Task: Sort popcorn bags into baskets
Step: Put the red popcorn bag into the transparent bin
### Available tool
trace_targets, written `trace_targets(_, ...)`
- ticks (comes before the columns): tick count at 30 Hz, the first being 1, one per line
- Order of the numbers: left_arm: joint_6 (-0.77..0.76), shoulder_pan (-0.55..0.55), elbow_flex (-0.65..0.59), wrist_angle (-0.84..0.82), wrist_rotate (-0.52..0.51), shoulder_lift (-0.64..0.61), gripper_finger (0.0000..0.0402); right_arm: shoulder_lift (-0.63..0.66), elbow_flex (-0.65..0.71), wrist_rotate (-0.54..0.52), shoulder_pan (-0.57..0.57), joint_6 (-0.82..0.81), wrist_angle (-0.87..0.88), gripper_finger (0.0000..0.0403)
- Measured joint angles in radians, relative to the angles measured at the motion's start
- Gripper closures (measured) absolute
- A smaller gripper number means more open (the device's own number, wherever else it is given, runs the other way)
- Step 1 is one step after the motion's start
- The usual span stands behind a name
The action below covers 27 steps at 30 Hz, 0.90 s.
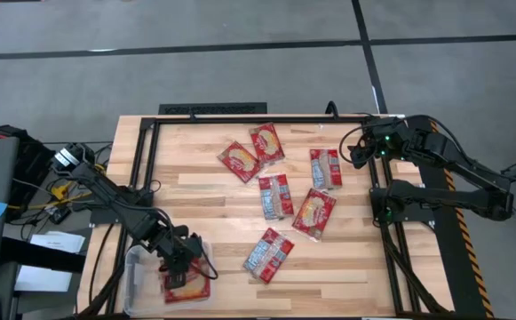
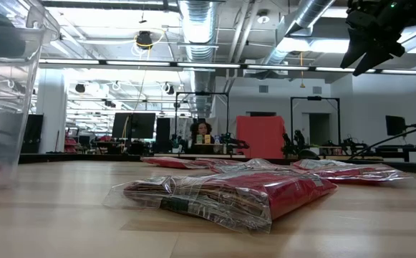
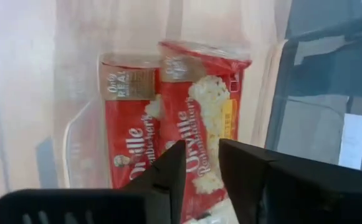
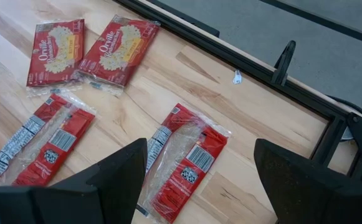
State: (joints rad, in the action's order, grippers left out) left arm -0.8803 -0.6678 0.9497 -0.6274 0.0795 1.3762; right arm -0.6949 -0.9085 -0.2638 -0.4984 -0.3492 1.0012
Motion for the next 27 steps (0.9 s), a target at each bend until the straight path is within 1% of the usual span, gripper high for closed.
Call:
trace_targets(4, -0.001, 0.016, 0.001, 0.0, 0.047, -0.001, 0.0291, 0.0, 0.0, 0.0, 0.0, 0.002, 0.0, 0.0086)
trace_targets(7, -0.018, 0.049, 0.009, -0.009, 0.098, -0.016, 0.0287, 0.0, 0.0, 0.0, 0.0, 0.007, -0.001, 0.0086)
trace_targets(11, -0.032, 0.108, 0.077, -0.078, 0.099, -0.08, 0.0289, 0.0, 0.0, 0.0, 0.0, 0.009, -0.01, 0.0086)
trace_targets(12, -0.043, 0.126, 0.098, -0.11, 0.085, -0.101, 0.0289, 0.0, -0.001, 0.0, 0.0, 0.01, -0.011, 0.0086)
trace_targets(14, -0.062, 0.162, 0.142, -0.184, 0.011, -0.151, 0.0289, 0.0, -0.001, 0.0, 0.0, 0.01, -0.013, 0.0086)
trace_targets(15, -0.074, 0.183, 0.166, -0.216, -0.048, -0.177, 0.0288, 0.0, -0.001, 0.0, 0.0, 0.01, -0.015, 0.0086)
trace_targets(17, -0.099, 0.228, 0.203, -0.268, -0.217, -0.227, 0.0286, 0.0, -0.001, 0.0, 0.0, 0.01, -0.018, 0.0086)
trace_targets(18, -0.099, 0.256, 0.215, -0.285, -0.304, -0.248, 0.0285, 0.0, -0.001, 0.0, 0.0, 0.01, -0.018, 0.0086)
trace_targets(19, -0.074, 0.291, 0.221, -0.29, -0.364, -0.27, 0.0282, 0.0, -0.001, 0.0, 0.0, 0.01, -0.019, 0.0086)
trace_targets(20, -0.034, 0.334, 0.223, -0.281, -0.387, -0.287, 0.0278, 0.0, -0.001, 0.0, 0.0, 0.009, -0.018, 0.0086)
trace_targets(23, 0.082, 0.48, 0.225, -0.253, -0.382, -0.308, 0.0257, 0.0, -0.001, 0.0, 0.0, 0.01, -0.019, 0.0086)
trace_targets(27, 0.223, 0.646, 0.225, -0.177, -0.331, -0.25, 0.0212, 0.0, -0.001, 0.0, 0.0, 0.009, -0.019, 0.0086)
